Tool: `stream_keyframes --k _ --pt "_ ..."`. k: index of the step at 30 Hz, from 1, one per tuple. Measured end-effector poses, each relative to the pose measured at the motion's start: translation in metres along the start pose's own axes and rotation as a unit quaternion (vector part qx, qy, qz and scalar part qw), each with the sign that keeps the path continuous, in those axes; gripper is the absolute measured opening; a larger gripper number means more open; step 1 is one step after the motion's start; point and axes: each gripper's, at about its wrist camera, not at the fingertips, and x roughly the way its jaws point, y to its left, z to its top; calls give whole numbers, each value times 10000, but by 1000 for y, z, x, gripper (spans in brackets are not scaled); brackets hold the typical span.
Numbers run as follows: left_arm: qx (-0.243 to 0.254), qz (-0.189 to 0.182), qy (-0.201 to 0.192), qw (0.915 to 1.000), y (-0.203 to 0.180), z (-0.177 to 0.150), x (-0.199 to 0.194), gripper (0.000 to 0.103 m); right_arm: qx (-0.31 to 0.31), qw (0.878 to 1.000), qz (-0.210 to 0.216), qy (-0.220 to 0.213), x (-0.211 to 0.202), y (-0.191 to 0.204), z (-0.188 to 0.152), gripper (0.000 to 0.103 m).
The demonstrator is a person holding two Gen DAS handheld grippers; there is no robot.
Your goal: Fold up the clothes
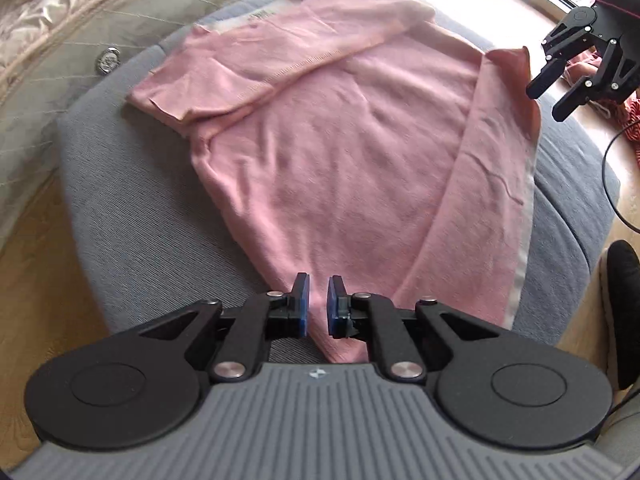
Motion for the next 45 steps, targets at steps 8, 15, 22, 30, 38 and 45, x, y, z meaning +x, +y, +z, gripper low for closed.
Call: stream_keyframes --k 8,15,22,30,38,45 --pt "224 -1426 -99 9895 -16 10 -24 12 55 9970 -375 -668 -13 -24 37 40" --pt "123 -2206 911 9710 -59 -35 -1 22 261 9966 -483 -609 -39 -26 8 44" --pt "-1935 -2133 1035 9520 -32 -68 23 50 358 9985 -375 -194 -26 -17 -16 46" --pt "-3574 -2310 881 9006 -20 -79 38 50 427 9985 -341 -77 -18 -16 -17 49" --pt "-3731 -2162 346 9016 -4 -71 21 6 168 9969 -764 -104 -20 -14 -20 49" --pt "-3859 -1833 -341 9035 20 -48 -4 6 -883 9853 -1435 -273 -21 -5 -25 60"
